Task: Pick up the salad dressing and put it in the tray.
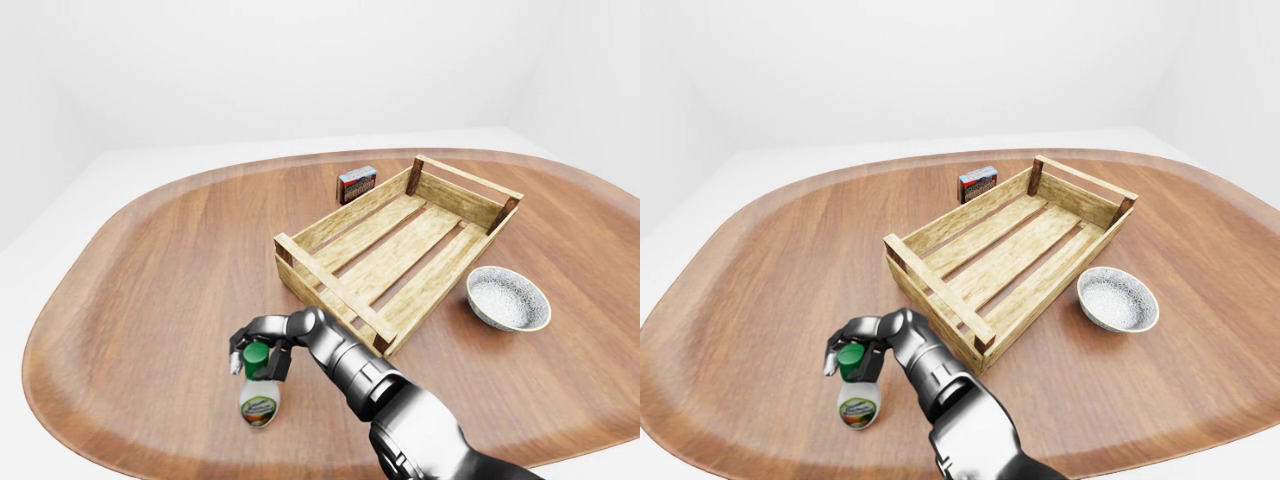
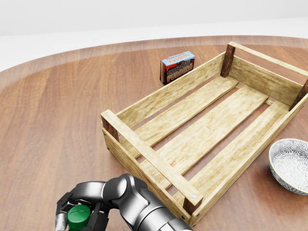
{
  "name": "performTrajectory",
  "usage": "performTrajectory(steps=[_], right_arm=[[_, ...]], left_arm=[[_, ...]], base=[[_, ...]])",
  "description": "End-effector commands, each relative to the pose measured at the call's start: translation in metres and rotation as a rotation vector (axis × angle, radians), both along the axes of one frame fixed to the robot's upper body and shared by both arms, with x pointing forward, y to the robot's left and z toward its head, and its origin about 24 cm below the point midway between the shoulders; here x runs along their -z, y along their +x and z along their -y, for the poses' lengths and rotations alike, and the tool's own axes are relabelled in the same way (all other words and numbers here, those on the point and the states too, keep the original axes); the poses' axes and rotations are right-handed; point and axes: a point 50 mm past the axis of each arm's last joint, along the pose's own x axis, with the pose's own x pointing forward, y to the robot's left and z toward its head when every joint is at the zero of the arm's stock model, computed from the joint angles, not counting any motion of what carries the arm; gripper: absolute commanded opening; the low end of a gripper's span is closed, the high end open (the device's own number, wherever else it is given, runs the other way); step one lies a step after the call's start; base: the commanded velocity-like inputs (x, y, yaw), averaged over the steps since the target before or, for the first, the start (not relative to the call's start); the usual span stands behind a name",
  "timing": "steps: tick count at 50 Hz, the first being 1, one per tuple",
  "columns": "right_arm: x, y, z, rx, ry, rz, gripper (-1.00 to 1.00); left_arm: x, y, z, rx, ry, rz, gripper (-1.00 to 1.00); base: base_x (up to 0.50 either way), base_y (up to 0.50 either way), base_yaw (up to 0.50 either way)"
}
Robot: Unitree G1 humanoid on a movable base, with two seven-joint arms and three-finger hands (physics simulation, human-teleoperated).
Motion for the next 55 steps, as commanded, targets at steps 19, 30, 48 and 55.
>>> performTrajectory(steps=[19, 30, 48, 55], right_arm=[[-0.081, 0.022, -0.022, -0.112, -0.017, 0.464, -1.00], [-0.194, 0.028, -0.036, -0.125, 0.073, 0.882, -1.00], [-0.372, 0.000, -0.052, -0.200, 0.519, 0.945, -1.00], [-0.402, 0.032, -0.007, -0.053, 0.481, 0.939, -1.00]], left_arm=[[0.003, 0.005, 0.003, 0.018, 0.004, -0.008, 1.00], [0.005, 0.006, 0.003, 0.023, -0.003, -0.011, 1.00], [0.005, 0.007, 0.004, 0.027, -0.003, -0.008, 1.00], [0.006, 0.008, 0.005, 0.030, -0.004, -0.012, 1.00]], base=[[0.00, 0.00, 0.00], [0.00, 0.00, 0.00], [0.00, 0.00, 0.00], [0.00, 0.00, 0.00]])
